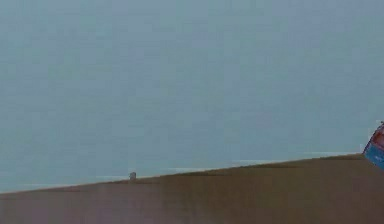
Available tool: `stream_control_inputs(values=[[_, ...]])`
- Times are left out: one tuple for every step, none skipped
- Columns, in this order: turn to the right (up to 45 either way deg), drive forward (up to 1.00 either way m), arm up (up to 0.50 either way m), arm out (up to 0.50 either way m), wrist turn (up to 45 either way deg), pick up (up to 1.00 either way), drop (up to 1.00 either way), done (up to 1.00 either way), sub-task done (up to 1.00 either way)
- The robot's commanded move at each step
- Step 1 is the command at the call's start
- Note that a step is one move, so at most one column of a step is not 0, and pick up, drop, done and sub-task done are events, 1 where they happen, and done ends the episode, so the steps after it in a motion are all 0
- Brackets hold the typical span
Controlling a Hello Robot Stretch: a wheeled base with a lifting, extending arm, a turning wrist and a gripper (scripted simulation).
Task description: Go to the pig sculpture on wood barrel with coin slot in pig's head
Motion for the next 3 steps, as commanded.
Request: stream_control_inputs(values=[[-9.0,0.00,0.00,0.00,0.0,0.00,0.00,0.00,0.00],[0.0,0.05,0.00,0.00,0.0,0.00,0.00,0.00,0.00],[45.0,0.00,0.00,0.00,0.0,0.00,0.00,0.00,0.00]])
